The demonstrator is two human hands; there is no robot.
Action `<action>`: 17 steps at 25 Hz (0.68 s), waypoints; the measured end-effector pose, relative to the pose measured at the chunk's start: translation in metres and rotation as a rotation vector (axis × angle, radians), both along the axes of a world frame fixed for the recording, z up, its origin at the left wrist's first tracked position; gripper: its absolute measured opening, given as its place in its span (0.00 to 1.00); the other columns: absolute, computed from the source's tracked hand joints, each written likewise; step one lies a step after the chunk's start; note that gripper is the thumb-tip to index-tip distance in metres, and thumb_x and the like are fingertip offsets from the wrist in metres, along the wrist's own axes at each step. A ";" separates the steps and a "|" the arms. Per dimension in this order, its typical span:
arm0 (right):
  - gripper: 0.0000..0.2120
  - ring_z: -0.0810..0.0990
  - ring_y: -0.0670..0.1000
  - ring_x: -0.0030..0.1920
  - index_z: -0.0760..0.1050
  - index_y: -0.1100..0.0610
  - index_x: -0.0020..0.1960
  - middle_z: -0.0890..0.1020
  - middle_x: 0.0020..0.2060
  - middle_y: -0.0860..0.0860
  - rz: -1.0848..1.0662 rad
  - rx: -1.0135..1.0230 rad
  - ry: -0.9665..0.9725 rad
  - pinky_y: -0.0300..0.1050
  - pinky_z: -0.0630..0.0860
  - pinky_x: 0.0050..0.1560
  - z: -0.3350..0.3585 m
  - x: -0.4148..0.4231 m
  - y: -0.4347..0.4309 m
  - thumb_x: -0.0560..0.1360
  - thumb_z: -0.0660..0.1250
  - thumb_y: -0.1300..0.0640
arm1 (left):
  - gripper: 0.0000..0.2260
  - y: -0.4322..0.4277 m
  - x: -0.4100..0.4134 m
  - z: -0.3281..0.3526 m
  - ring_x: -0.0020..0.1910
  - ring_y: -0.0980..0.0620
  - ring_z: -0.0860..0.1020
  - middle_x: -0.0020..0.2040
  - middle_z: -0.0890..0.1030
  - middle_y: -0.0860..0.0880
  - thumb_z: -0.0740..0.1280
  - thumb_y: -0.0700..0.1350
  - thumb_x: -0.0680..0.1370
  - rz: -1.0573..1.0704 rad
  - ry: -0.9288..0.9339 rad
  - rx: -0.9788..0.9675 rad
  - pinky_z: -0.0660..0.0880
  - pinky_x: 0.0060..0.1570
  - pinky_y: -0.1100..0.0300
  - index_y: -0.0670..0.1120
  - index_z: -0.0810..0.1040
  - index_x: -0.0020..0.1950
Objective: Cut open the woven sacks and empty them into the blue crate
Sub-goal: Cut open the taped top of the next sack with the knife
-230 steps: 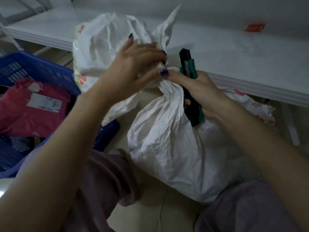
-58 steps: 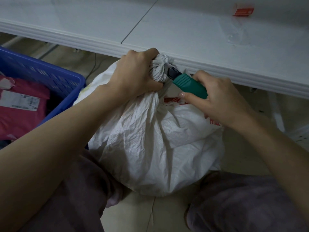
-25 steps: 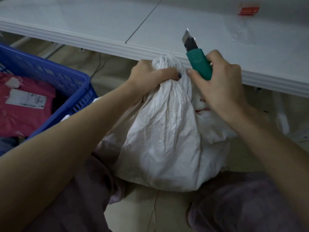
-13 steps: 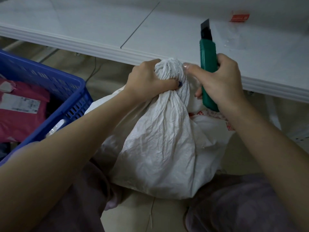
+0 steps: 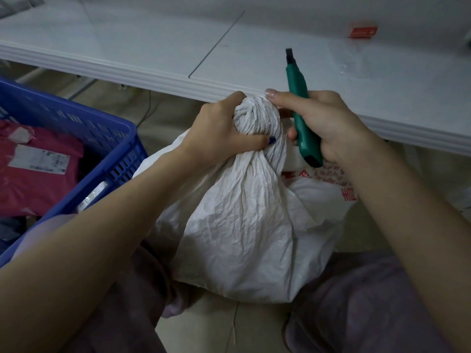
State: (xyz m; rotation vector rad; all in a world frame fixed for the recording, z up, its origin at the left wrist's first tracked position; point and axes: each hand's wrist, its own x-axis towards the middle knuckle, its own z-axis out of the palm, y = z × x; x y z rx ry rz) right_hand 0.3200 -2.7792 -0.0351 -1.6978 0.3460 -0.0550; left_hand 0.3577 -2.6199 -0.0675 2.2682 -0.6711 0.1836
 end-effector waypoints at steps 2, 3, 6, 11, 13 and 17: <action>0.16 0.72 0.44 0.20 0.76 0.60 0.52 0.78 0.37 0.53 -0.027 0.062 0.045 0.34 0.70 0.24 0.000 -0.002 -0.001 0.70 0.75 0.53 | 0.32 0.001 -0.002 0.000 0.38 0.55 0.75 0.38 0.78 0.52 0.63 0.65 0.57 0.000 -0.022 0.003 0.69 0.36 0.65 0.42 0.75 0.51; 0.14 0.72 0.44 0.19 0.75 0.60 0.50 0.77 0.35 0.52 -0.040 0.084 0.058 0.34 0.70 0.24 -0.001 -0.002 -0.002 0.70 0.74 0.55 | 0.33 0.001 -0.003 0.000 0.38 0.55 0.76 0.38 0.78 0.53 0.63 0.65 0.57 0.001 -0.032 0.006 0.69 0.37 0.64 0.42 0.75 0.51; 0.10 0.71 0.44 0.18 0.72 0.58 0.43 0.74 0.31 0.51 -0.057 0.061 0.047 0.34 0.70 0.23 -0.001 -0.005 -0.004 0.70 0.73 0.60 | 0.33 0.001 -0.004 0.000 0.40 0.55 0.75 0.37 0.75 0.58 0.64 0.66 0.57 0.005 -0.042 0.011 0.66 0.37 0.65 0.44 0.74 0.52; 0.14 0.70 0.44 0.17 0.67 0.56 0.39 0.70 0.30 0.51 -0.069 -0.080 -0.038 0.35 0.71 0.22 -0.005 -0.009 -0.008 0.69 0.73 0.63 | 0.37 -0.004 -0.010 0.000 0.50 0.54 0.75 0.50 0.77 0.53 0.64 0.65 0.59 0.006 -0.100 0.003 0.65 0.46 0.69 0.43 0.72 0.60; 0.14 0.71 0.45 0.17 0.67 0.55 0.39 0.70 0.31 0.51 -0.073 -0.135 -0.046 0.36 0.71 0.23 -0.008 -0.010 -0.010 0.70 0.72 0.64 | 0.40 -0.007 -0.012 -0.002 0.59 0.49 0.71 0.60 0.73 0.45 0.64 0.65 0.61 0.044 -0.228 0.080 0.63 0.54 0.64 0.40 0.69 0.65; 0.13 0.72 0.45 0.19 0.68 0.54 0.41 0.72 0.32 0.52 -0.143 -0.153 -0.063 0.39 0.72 0.25 -0.016 -0.006 -0.022 0.70 0.72 0.64 | 0.31 -0.014 -0.021 0.001 0.48 0.46 0.68 0.50 0.70 0.44 0.68 0.63 0.64 0.177 -0.386 0.207 0.64 0.47 0.57 0.39 0.70 0.53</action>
